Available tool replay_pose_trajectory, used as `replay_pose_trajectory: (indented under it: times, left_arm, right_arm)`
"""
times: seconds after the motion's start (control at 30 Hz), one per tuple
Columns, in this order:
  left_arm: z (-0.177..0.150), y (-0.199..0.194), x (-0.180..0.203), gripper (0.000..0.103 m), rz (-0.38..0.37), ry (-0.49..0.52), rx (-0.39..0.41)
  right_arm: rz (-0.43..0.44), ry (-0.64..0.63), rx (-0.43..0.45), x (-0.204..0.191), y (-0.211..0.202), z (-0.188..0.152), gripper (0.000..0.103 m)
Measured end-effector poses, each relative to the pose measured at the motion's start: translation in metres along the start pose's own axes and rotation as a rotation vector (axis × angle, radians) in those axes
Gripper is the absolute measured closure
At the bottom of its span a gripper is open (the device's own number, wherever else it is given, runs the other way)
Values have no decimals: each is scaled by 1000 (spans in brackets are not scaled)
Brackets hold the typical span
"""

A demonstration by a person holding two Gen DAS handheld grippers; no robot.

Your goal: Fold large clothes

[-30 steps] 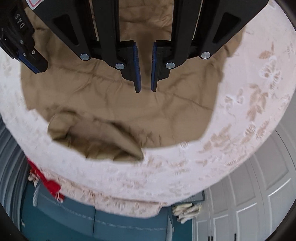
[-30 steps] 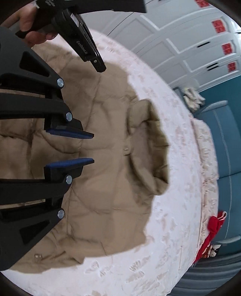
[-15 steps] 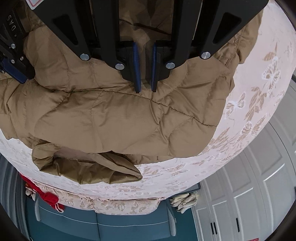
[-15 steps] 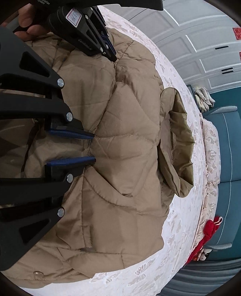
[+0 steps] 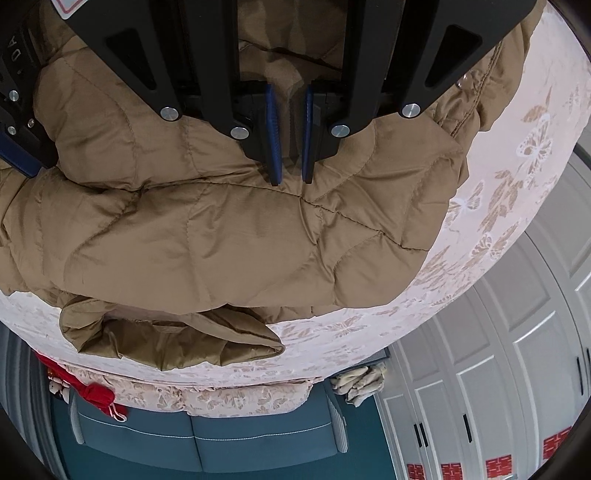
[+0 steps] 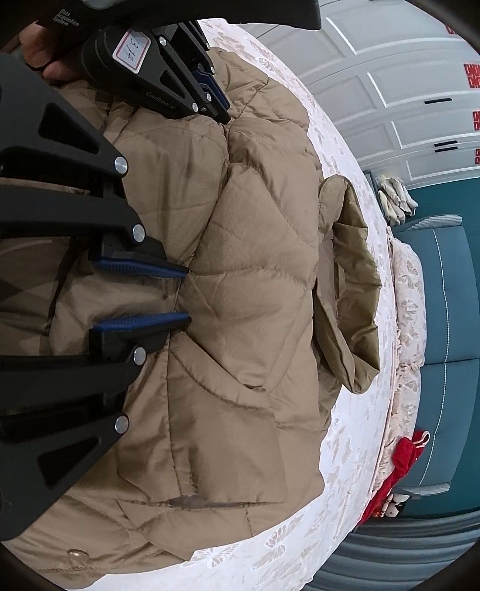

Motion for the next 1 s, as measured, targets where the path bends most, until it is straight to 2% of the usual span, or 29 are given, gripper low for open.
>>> replay_pose_trajectory:
  times: [0.23,0.33,0.37,0.43,0.47,0.5,0.53,0.57,0.6,0.67,0.73,0.77,0.8,0.93,1.0]
  left_arm:
    - [-1,2,2,91,15,15,6]
    - [2,1,1,92,-7,9,-7]
    - [5,-2,-1,89,-36,-2,-15]
    - [14,-14,-8,63,-147,-47,-32]
    - [20,-22,-12,41,-199,-72,-41]
    - [33,-34,-19,34,-270,-112,-22]
    - [46,-45,-24,31,-327,-145,11]
    - [56,-51,-26,22,-355,-166,33]
    - [74,-56,-30,17,-372,-196,50]
    - [103,-54,-31,17,-393,-232,46]
    - [131,-37,-31,17,-394,-270,7]
    - [143,-22,-29,17,-383,-286,-27]
    - [148,-11,-29,17,-378,-298,-51]
    - [156,41,-19,20,-361,-324,-171]
    - [151,62,-14,27,-350,-308,-215]
  right_arm:
    - [-2,-1,9,-1,-1,-3,85]
    - [24,14,-10,2,-2,0,84]
    - [44,26,-29,5,-3,3,78]
    - [119,61,-94,13,-8,10,52]
    - [174,103,-126,20,-16,16,27]
    - [202,142,-119,28,-26,22,16]
    - [208,165,-94,35,-35,29,14]
    - [211,186,-54,44,-45,40,13]
    - [213,195,-35,50,-49,50,12]
    - [210,245,-41,62,-43,74,12]
    - [227,310,-76,71,-26,92,14]
    - [246,352,-110,75,-10,102,20]
    - [256,376,-136,77,3,108,32]
    - [257,459,-241,78,58,119,45]
    - [284,505,-286,76,79,117,57]
Point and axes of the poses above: each gripper's, at about its wrist camera, not at the fingertips, and y roughly the way its jaws point, x to its right, z to its top, the point moved 4 cm from there along y, roughly the way its jaws point, and after that the axes turned 15 degrees about -z, right-handed, at the moved point
